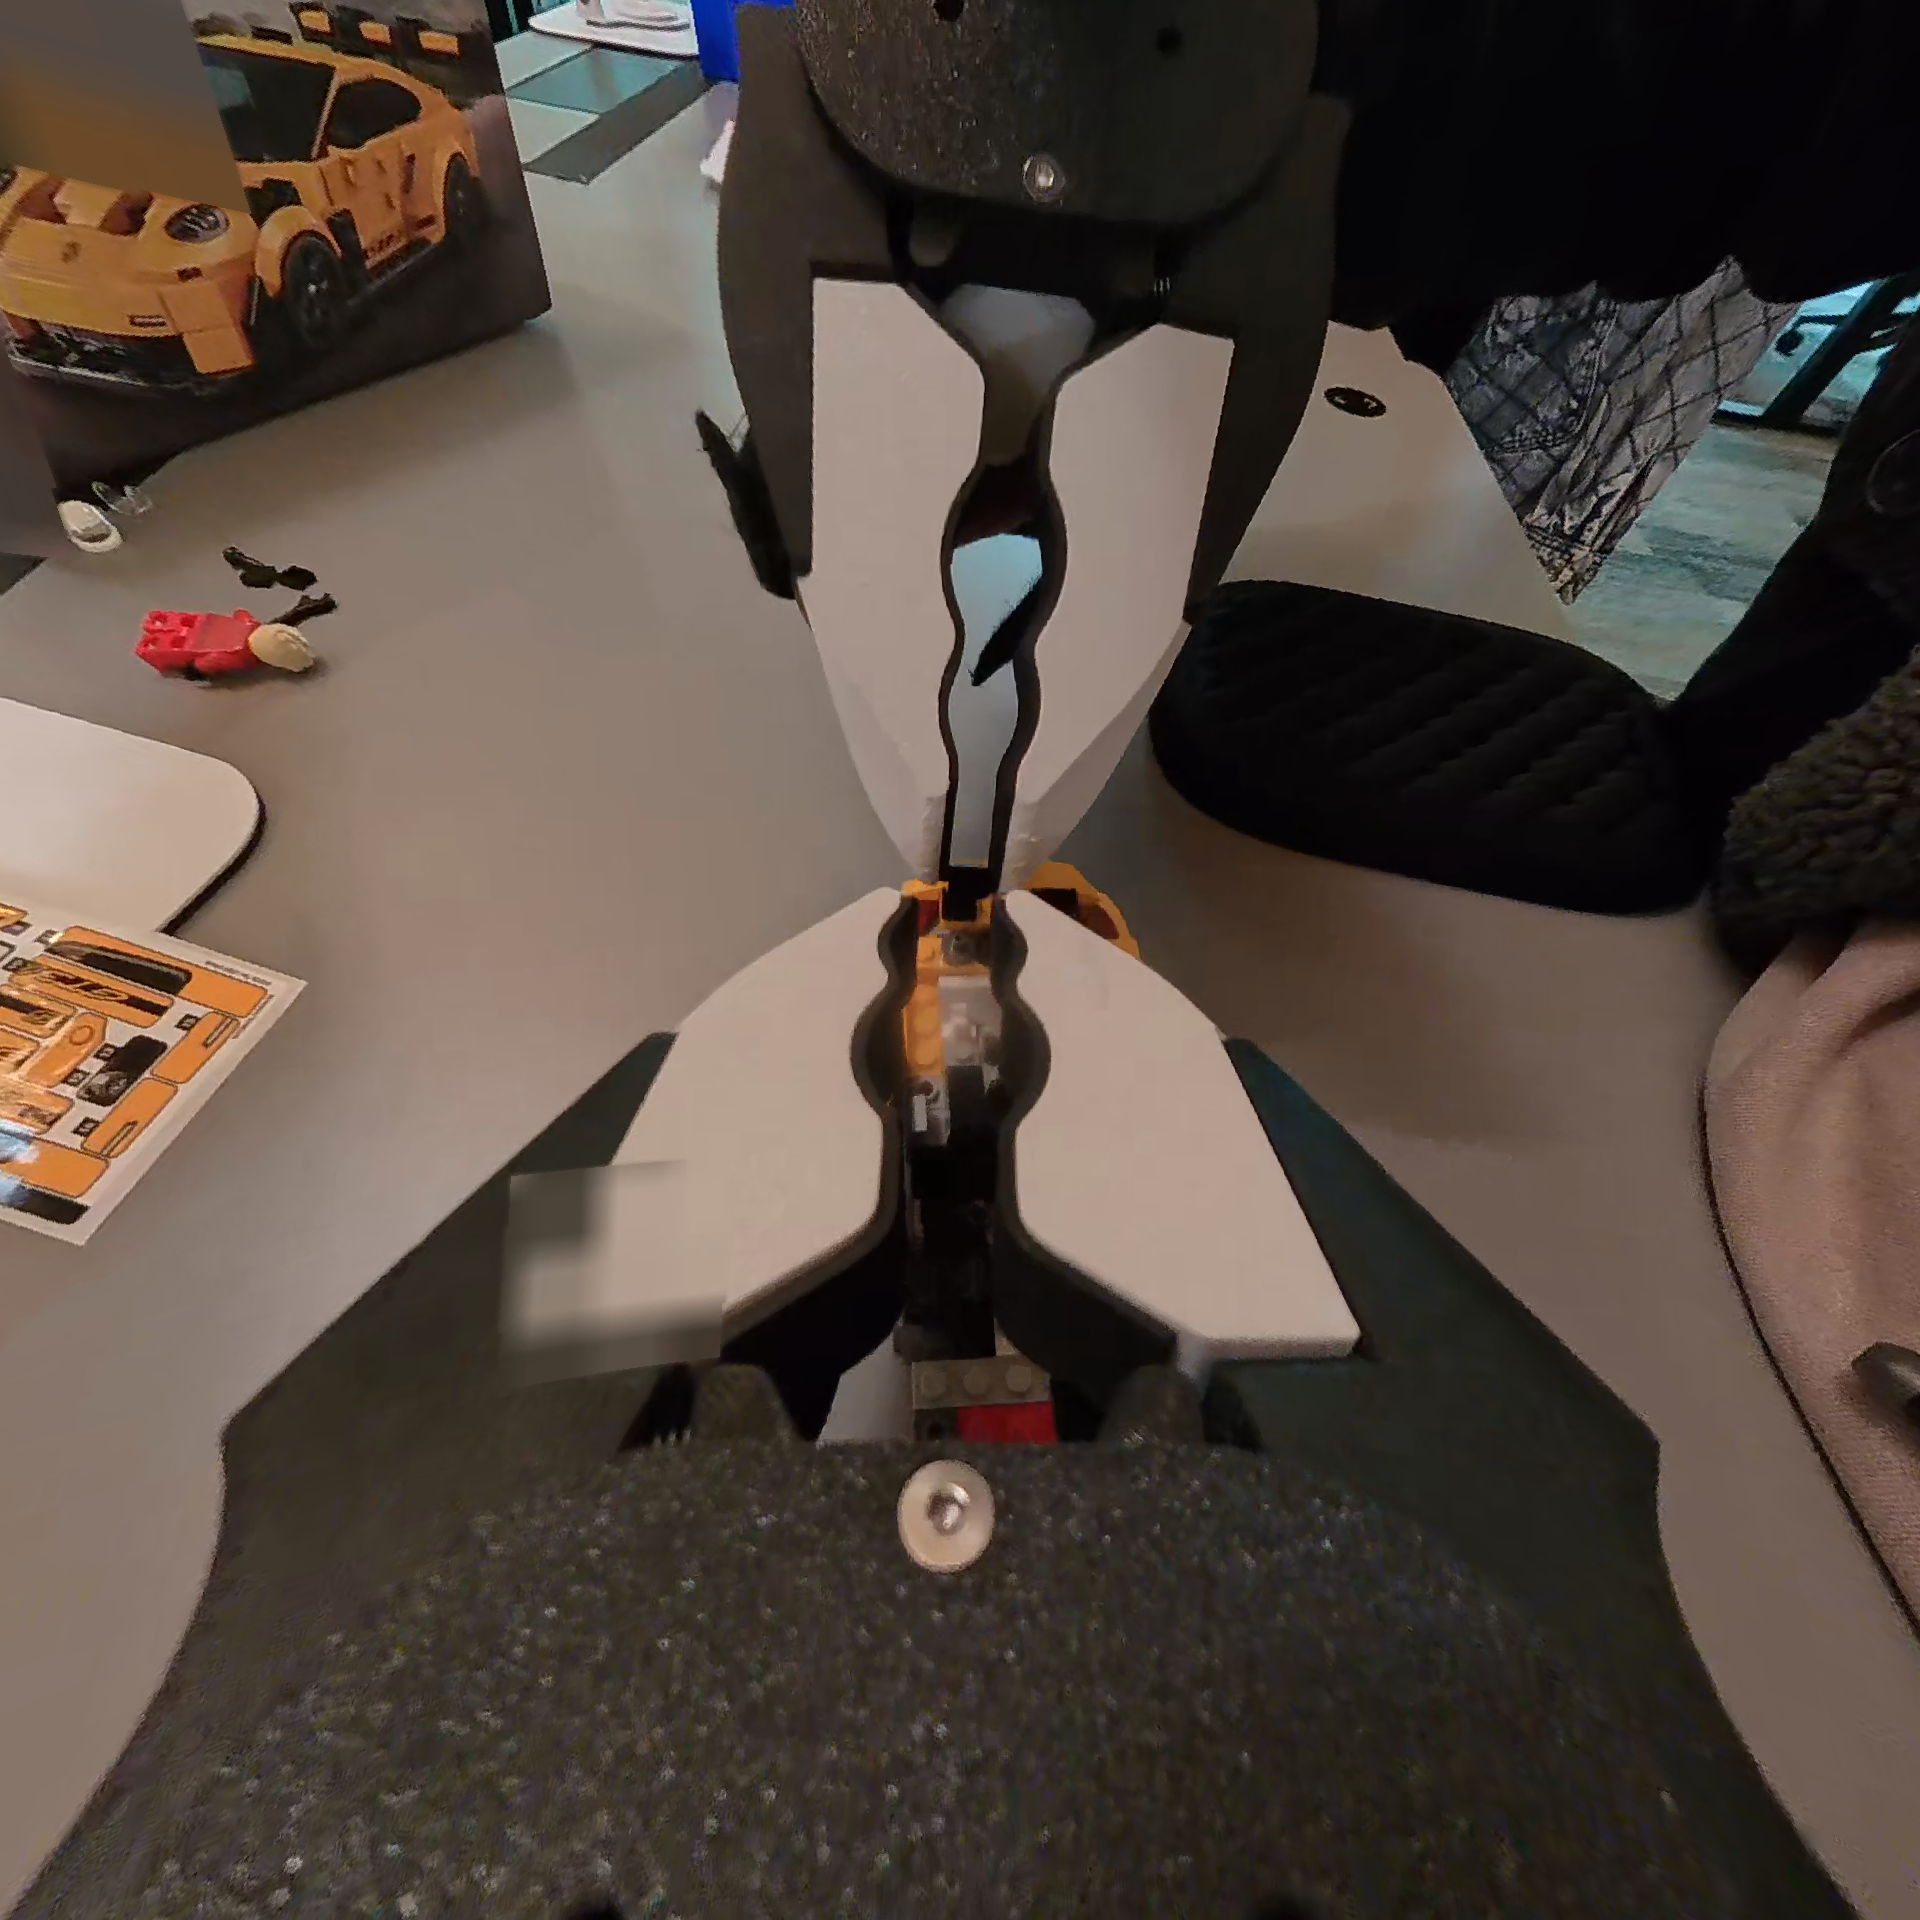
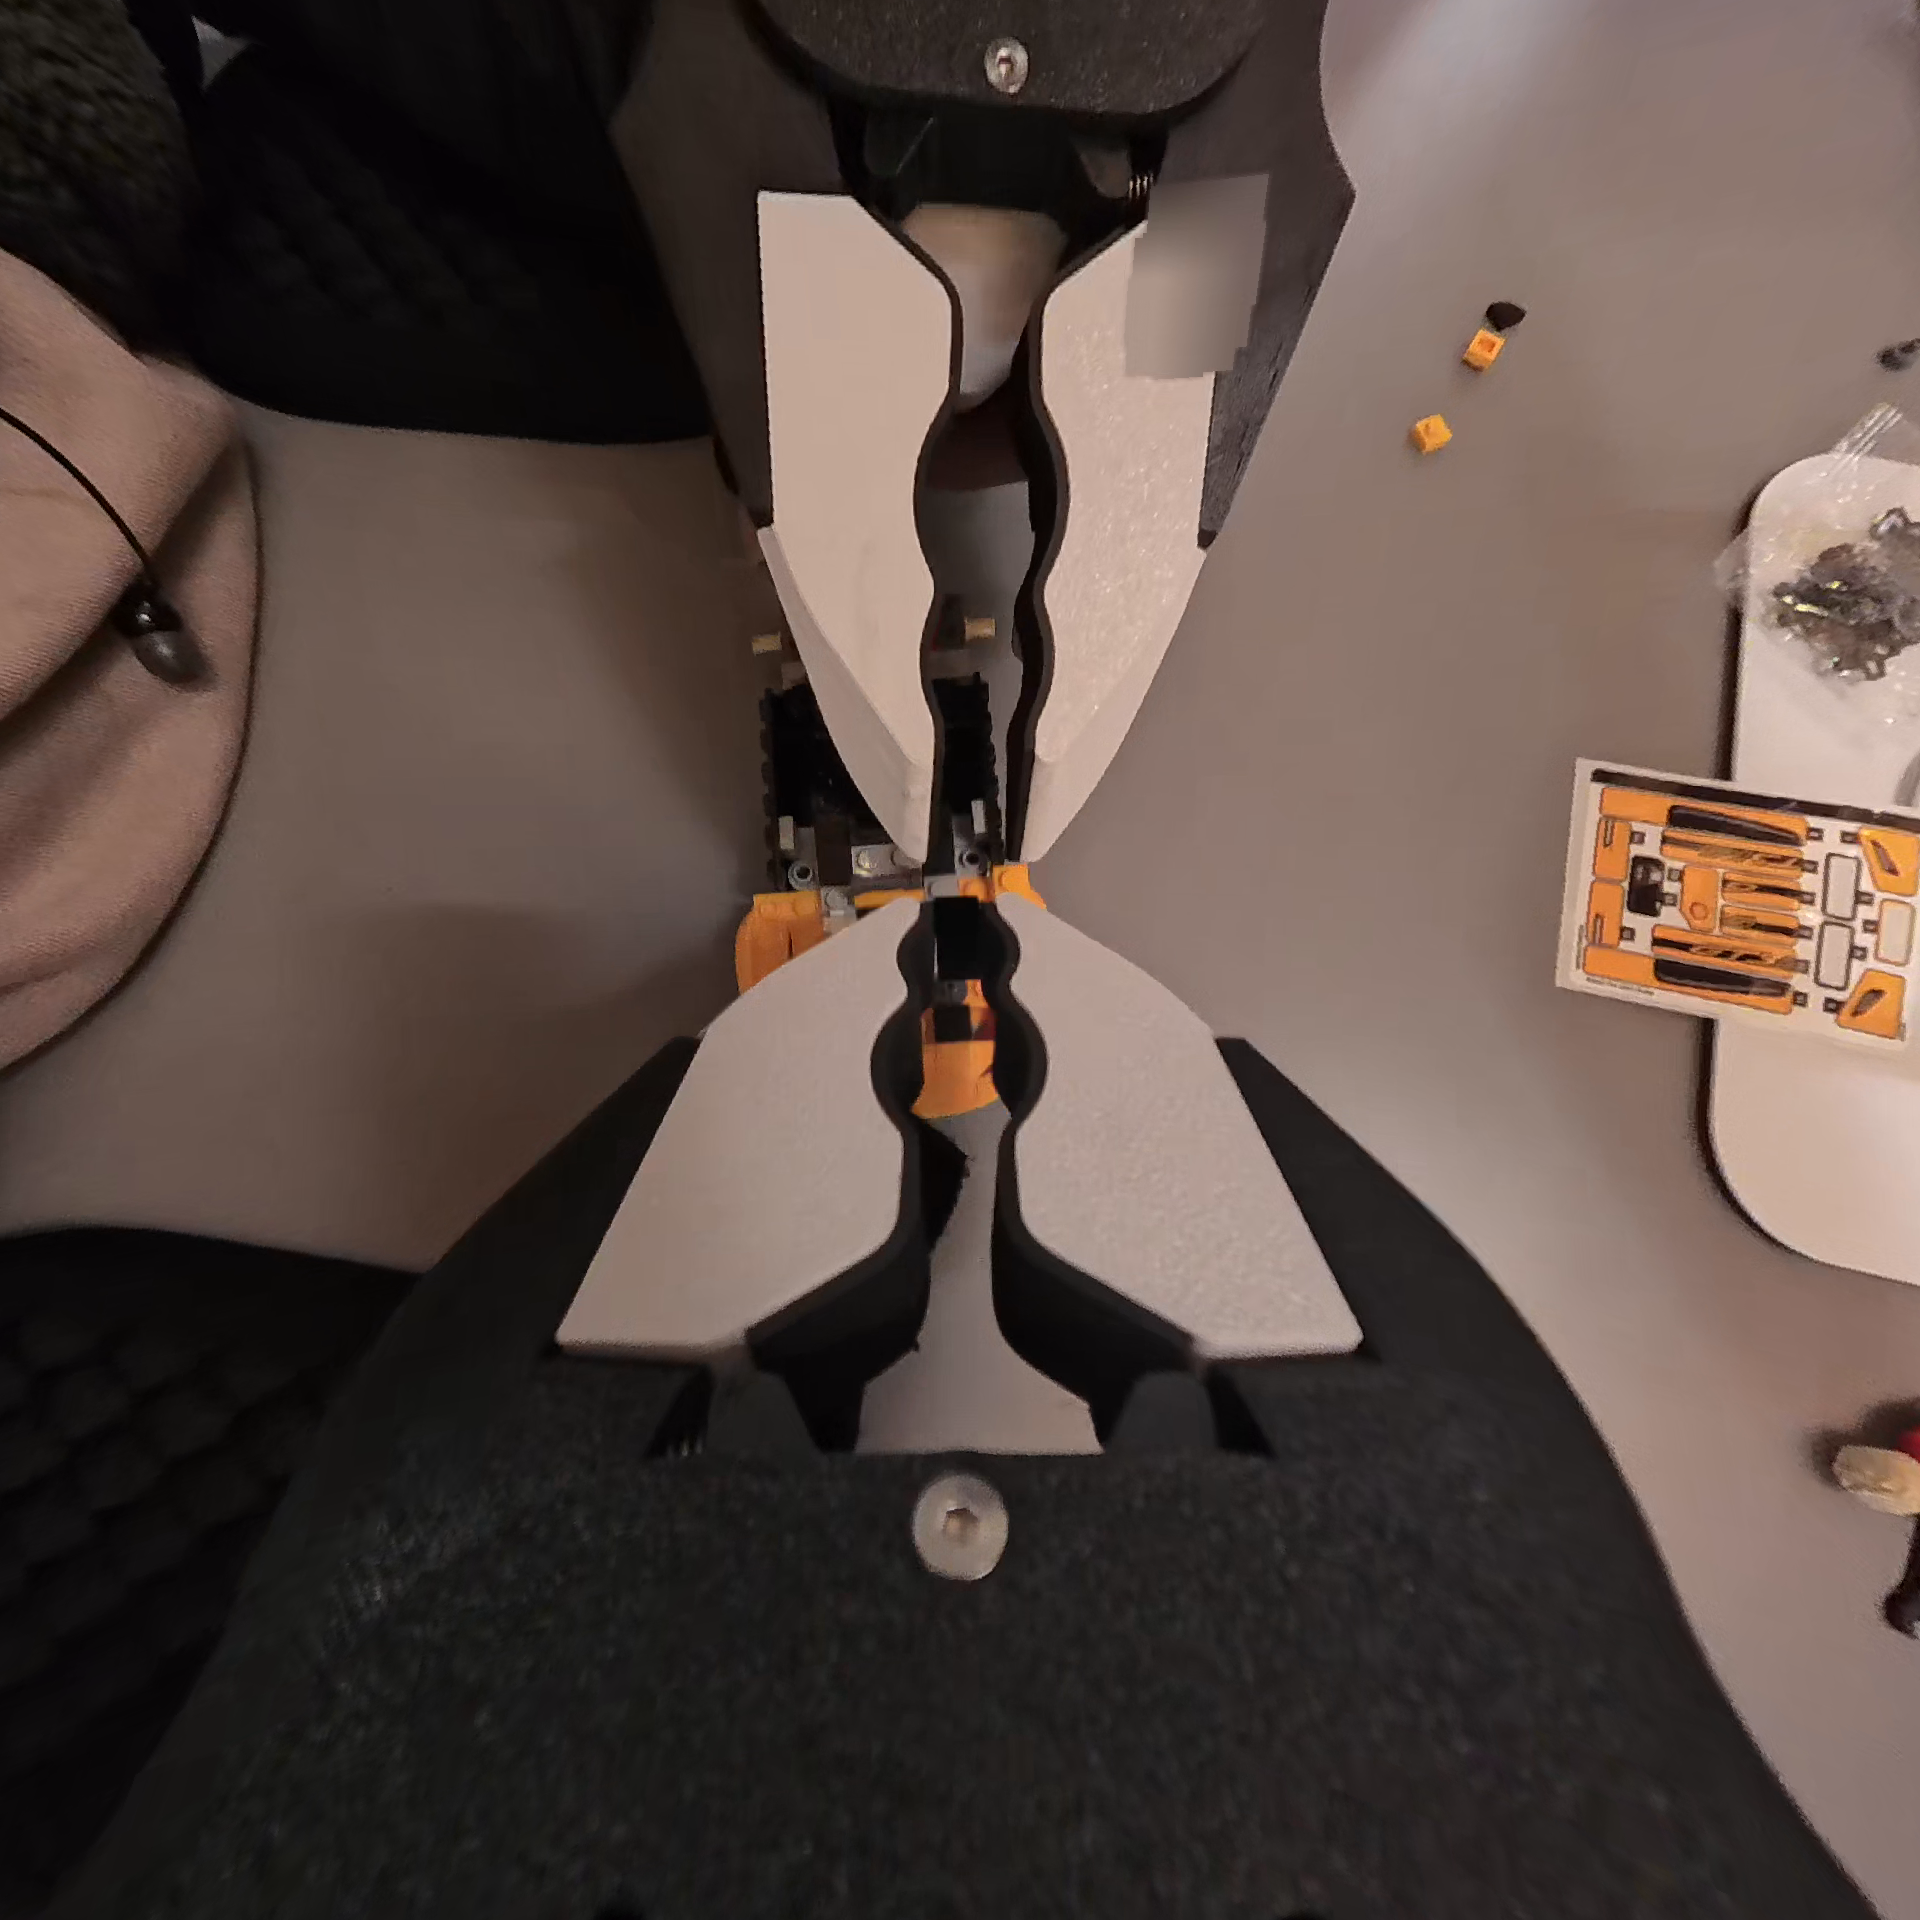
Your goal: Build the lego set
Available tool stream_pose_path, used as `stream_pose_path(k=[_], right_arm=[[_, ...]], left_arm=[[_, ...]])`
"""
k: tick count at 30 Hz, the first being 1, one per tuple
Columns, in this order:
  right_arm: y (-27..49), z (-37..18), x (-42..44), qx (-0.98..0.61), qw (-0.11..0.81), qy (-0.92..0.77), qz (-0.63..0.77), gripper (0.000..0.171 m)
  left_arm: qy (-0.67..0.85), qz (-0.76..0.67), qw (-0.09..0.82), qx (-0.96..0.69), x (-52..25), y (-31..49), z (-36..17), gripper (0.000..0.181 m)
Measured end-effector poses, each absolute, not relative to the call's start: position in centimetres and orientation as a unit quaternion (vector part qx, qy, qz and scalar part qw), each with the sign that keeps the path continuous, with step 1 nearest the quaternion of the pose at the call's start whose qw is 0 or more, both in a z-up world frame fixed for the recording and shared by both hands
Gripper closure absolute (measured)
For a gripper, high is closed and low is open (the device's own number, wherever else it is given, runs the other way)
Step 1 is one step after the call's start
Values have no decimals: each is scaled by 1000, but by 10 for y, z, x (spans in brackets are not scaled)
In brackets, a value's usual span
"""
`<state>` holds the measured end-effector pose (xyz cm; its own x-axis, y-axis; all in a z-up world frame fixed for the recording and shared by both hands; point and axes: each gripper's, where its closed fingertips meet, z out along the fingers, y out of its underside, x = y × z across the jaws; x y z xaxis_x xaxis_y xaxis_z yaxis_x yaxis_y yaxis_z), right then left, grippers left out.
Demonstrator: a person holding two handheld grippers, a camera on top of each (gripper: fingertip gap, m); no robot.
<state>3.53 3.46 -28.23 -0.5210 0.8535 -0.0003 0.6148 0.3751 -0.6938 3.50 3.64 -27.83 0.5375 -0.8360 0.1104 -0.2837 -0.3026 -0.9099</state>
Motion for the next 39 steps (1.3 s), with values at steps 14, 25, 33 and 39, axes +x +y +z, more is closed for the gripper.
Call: stream_pose_path(k=[14,25,33,39], right_arm=[[33,-305,47,-482,136,-828,254,164],[32,-305,47,-490,127,-810,296,164],[32,-305,49,-495,126,-795,327,164],[32,-305,49,-497,127,-788,340,164]], left_arm=[[393,-281,422,-767,38,32,-295,168],[424,-258,397,-772,54,30,-303,176],[426,-255,394,-774,56,31,-302,179],[426,-255,395,-773,56,30,-301,179]])
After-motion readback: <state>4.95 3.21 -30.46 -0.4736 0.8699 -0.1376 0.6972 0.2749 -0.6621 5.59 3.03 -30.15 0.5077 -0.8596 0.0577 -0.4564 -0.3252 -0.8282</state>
